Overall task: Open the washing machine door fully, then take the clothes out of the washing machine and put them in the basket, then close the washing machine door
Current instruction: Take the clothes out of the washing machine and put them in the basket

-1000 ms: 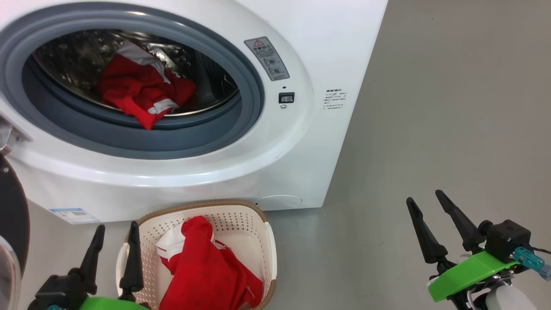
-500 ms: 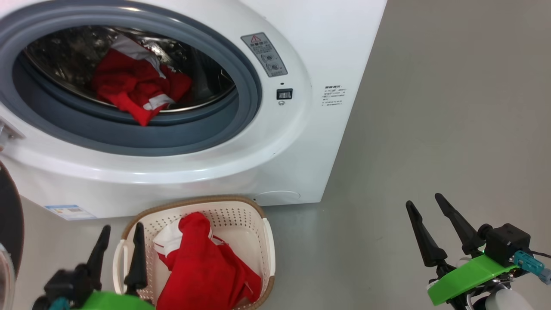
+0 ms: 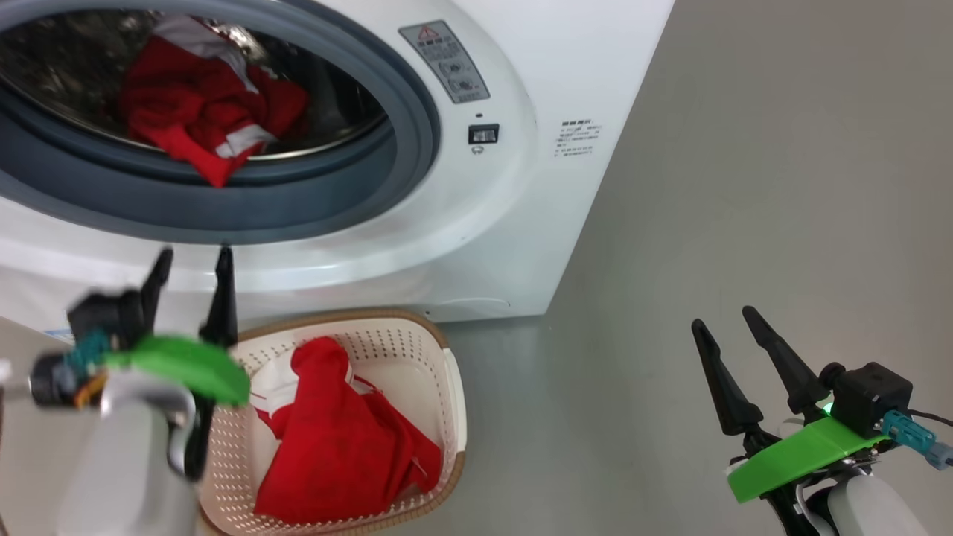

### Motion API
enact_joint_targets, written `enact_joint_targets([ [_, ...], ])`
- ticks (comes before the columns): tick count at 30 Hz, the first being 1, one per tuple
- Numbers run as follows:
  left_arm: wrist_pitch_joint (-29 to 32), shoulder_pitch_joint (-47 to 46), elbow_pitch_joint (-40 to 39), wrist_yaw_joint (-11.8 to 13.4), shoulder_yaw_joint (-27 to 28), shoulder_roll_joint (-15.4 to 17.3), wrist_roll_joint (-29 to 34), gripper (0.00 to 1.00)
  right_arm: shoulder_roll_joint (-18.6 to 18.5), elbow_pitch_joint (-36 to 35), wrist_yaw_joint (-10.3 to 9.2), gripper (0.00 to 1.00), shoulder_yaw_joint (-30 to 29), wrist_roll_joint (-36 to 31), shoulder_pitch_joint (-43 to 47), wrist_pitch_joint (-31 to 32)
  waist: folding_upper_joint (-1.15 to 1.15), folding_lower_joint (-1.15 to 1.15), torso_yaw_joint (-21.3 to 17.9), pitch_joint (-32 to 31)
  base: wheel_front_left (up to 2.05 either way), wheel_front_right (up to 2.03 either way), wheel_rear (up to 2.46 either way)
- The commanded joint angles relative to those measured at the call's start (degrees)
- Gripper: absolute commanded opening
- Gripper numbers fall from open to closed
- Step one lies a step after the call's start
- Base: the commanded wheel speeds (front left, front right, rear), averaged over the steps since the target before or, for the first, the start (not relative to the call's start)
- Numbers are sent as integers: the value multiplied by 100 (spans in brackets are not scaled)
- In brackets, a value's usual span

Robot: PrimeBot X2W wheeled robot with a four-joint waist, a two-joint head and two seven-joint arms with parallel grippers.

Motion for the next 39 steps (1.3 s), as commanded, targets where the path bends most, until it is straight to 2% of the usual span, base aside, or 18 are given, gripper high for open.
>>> enact_joint_targets([
  [1, 107, -467, 112, 41, 131, 226, 61, 100, -7, -154, 9, 100, 129, -34, -101, -69, 0, 0, -69, 175, 0, 0, 0],
  [11, 570, -2151, 1525, 235, -5, 437, 235, 100, 75, -190, 9, 100, 151, -46, -399, -69, 0, 0, -236, 628, 0, 0, 0],
  [20, 720, -3076, 2688, 322, -46, 612, 260, 100, 124, -212, 9, 100, 187, -70, -558, -69, 0, 0, -387, 880, 0, 0, 0],
  [30, 680, -3752, 3665, 402, -104, 833, 257, 100, 151, -224, 9, 100, 264, -86, -723, -69, 0, 0, -572, 1099, 0, 0, 0],
  [39, 641, -3953, 4005, 500, -185, 1047, 253, 100, 183, -201, 9, 100, 375, -75, -804, -69, 0, 0, -749, 1174, 0, 0, 0],
])
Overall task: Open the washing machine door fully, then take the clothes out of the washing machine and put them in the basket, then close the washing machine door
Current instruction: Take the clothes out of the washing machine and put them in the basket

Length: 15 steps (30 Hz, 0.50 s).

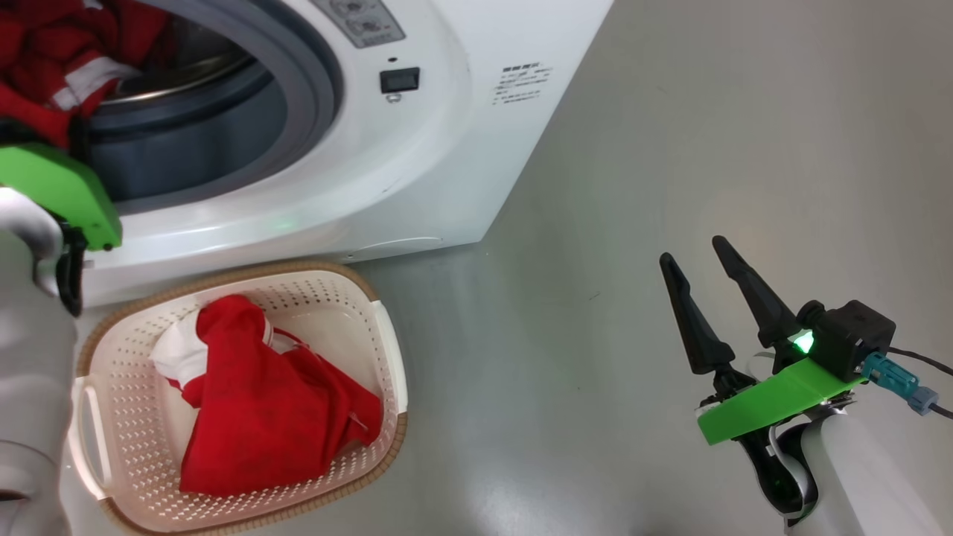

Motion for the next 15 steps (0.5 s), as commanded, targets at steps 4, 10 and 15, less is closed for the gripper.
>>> enact_joint_targets([
  [4, -50, -137, -24, 55, 39, 352, -15, 100, -26, -110, 9, 100, 133, -57, 8, -68, 0, 0, -73, 16, 0, 0, 0],
  [10, -165, -130, 15, -3, -14, 373, -49, 0, -47, -115, 9, 100, 112, -53, 34, -68, 0, 0, -88, 9, 0, 0, 0],
  [15, -371, -101, 31, -89, -36, 296, -118, 0, -47, -89, 9, 100, 78, -73, 46, -68, 0, 0, -24, -48, 0, 0, 0],
])
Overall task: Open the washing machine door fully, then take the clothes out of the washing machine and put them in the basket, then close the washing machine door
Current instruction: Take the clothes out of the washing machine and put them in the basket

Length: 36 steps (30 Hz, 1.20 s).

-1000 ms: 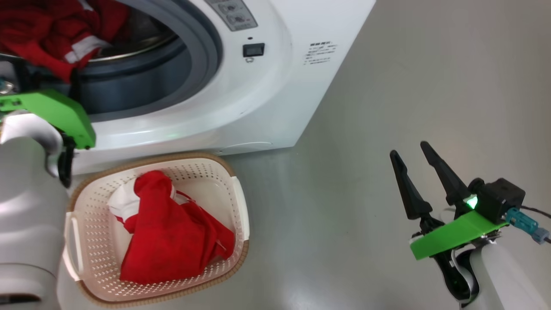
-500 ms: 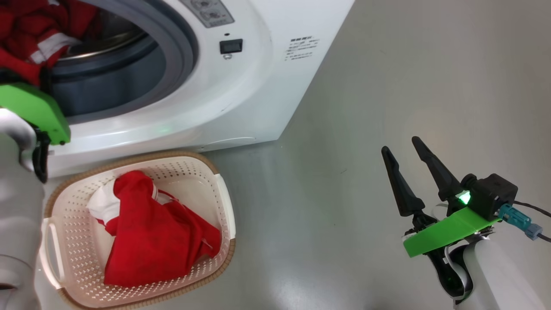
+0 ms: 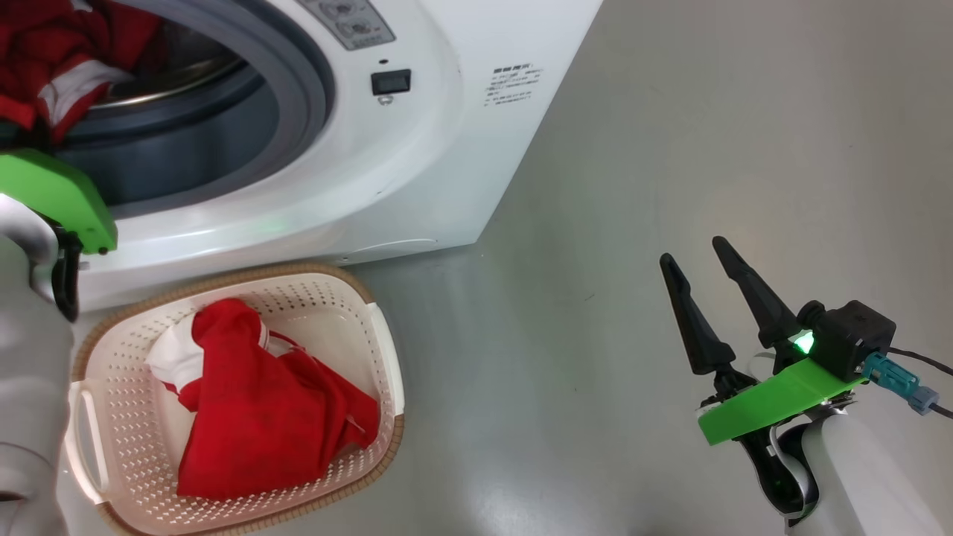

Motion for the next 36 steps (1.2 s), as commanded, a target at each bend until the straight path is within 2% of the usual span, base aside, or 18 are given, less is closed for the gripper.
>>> enact_joint_targets([
  [1, -125, -72, -73, -56, 58, 217, -103, 0, -45, -90, 9, 100, 74, -76, 47, -68, 0, 0, 49, -57, 0, 0, 0],
  [8, -569, 191, -119, -235, 116, 19, -306, 0, -81, -51, 9, 100, 33, -76, 126, -68, 0, 0, 195, -316, 0, 0, 0],
  [13, -719, 604, -446, -347, 146, -169, -462, 0, -133, -21, 9, 100, -20, -66, 268, -68, 0, 0, 363, -600, 0, 0, 0],
  [36, -730, 4025, -4962, -412, 728, -559, -537, 0, -328, -31, 9, 100, -341, -2, 1016, -68, 0, 0, 989, -1673, 0, 0, 0],
])
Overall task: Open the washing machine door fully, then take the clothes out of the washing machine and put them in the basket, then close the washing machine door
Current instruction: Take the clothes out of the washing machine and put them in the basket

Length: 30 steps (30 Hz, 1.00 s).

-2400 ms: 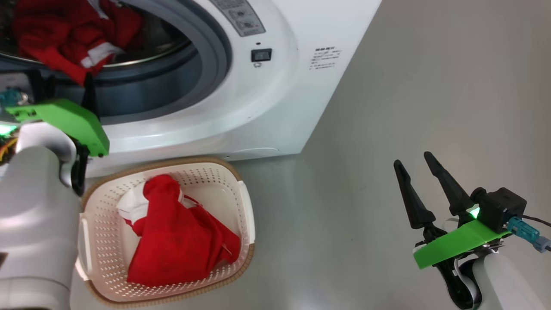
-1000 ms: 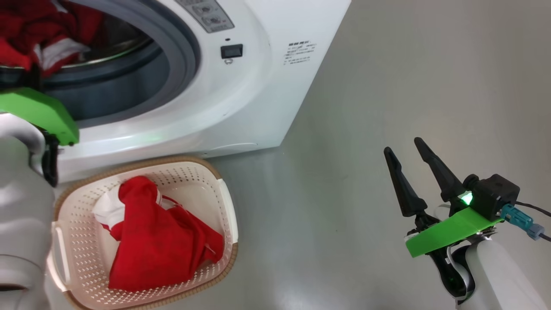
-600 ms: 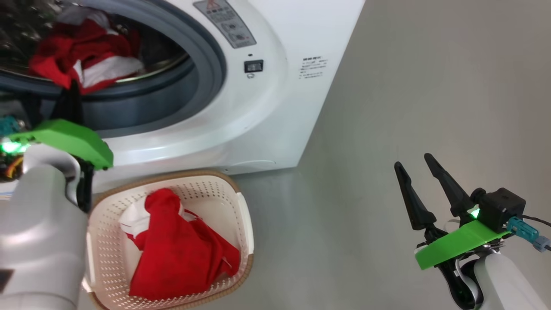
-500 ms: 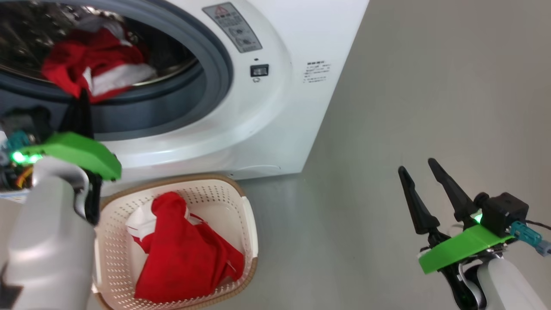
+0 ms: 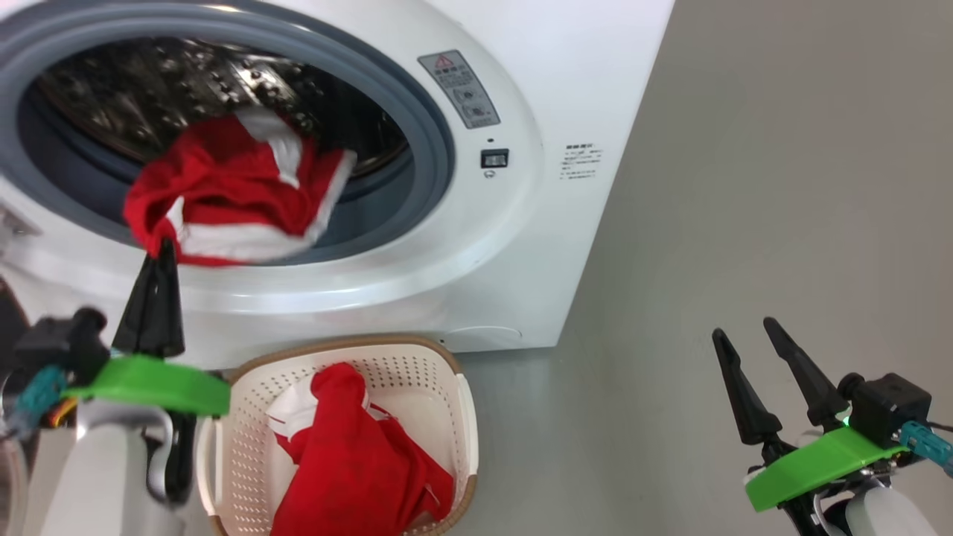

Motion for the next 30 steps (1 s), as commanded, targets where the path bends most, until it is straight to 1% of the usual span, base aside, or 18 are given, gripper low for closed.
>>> enact_joint_targets([
  [1, -69, 261, -503, -14, 257, 168, 17, 0, -92, -145, 9, 100, 85, -3, 128, -69, 0, 0, 138, -160, 0, 0, 0],
  [9, -70, 1367, -2236, 220, 490, 8, 136, 0, -123, -153, 9, 100, 76, 7, 254, -69, 0, 0, 269, -338, 0, 0, 0],
  [10, -70, 1367, -2236, 220, 490, 8, 136, 0, -123, -153, 9, 100, 76, 7, 254, -69, 0, 0, 269, -338, 0, 0, 0],
  [12, -66, 1601, -2695, 297, 484, -12, 187, 0, -136, -156, 9, 100, 77, 13, 274, -69, 0, 0, 296, -356, 0, 0, 0],
  [17, 172, 2068, -3694, 466, 441, -63, 234, 0, -160, -162, 9, 100, 93, 23, 292, -69, 0, 0, 338, -372, 0, 0, 0],
  [20, 320, 2296, -4093, 532, 384, -86, 259, 0, -168, -165, 9, 100, 109, 26, 287, -69, 0, 0, 340, -365, 0, 0, 0],
  [22, 394, 2428, -4153, 552, 337, -118, 220, 0, -176, -167, 9, 100, 131, 31, 277, -69, 0, 0, 331, -349, 0, 0, 0],
  [25, 413, 2571, -3941, 533, 233, -168, 138, 0, -181, -165, 9, 100, 182, 33, 249, -69, 0, 0, 293, -319, 0, 0, 0],
  [30, 257, 2601, -3026, 450, 74, -244, -21, 0, -192, -172, 9, 100, 221, 48, 192, -69, 0, 0, 216, -232, 0, 0, 0],
])
